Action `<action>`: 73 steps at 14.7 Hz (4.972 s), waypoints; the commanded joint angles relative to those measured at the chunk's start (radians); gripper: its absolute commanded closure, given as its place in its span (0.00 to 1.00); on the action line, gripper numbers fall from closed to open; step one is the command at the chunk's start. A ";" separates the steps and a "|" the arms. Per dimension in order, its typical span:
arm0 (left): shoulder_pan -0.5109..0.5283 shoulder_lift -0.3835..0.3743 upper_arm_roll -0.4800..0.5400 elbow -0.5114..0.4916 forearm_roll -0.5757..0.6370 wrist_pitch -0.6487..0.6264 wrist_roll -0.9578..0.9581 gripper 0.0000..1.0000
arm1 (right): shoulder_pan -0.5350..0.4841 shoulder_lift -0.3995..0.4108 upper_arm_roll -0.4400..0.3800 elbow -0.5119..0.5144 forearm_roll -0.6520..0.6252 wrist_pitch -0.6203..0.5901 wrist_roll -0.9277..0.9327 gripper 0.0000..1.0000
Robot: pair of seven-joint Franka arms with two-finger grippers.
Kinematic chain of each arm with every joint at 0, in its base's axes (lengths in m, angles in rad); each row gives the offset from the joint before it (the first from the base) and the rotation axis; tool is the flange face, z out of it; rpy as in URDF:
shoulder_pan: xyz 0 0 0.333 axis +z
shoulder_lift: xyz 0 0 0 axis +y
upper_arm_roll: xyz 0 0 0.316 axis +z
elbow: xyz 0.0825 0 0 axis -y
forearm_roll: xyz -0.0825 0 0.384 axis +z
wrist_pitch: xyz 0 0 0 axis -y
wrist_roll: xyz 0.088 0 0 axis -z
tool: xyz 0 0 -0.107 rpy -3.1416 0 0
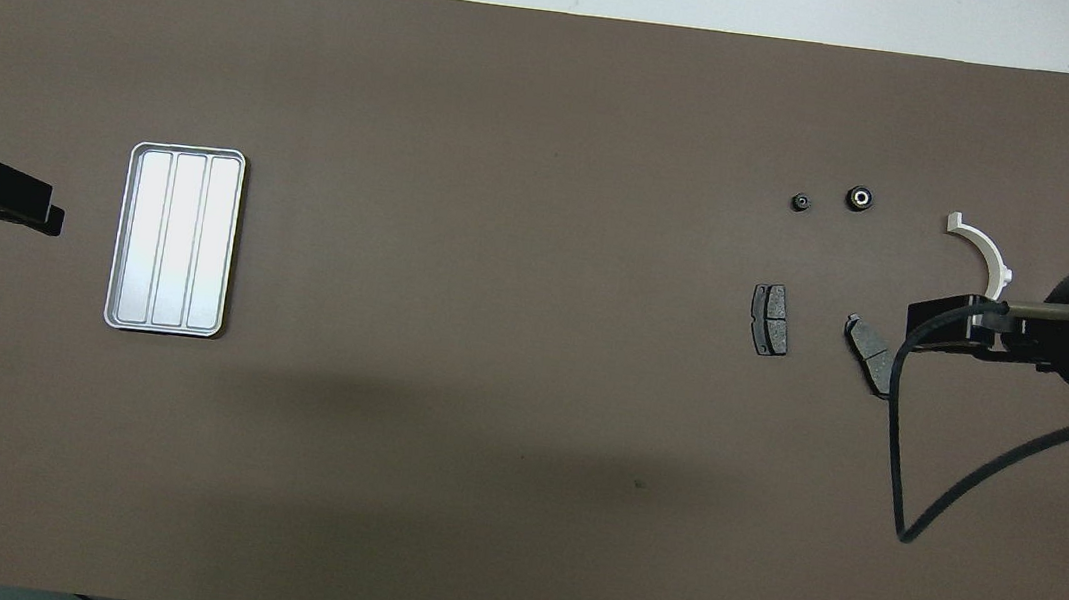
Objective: Pick bearing gear from pile to tray
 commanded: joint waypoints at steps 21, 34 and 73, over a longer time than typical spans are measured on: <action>-0.007 -0.023 0.004 -0.027 -0.002 0.010 0.006 0.00 | -0.016 -0.027 0.001 -0.038 0.028 0.036 -0.016 0.00; -0.007 -0.023 0.004 -0.027 -0.002 0.010 0.006 0.00 | -0.079 0.411 -0.005 -0.118 -0.046 0.576 0.050 0.04; -0.005 -0.028 0.004 -0.046 0.030 0.062 -0.099 0.00 | -0.008 0.598 0.073 0.170 -0.178 0.353 0.287 1.00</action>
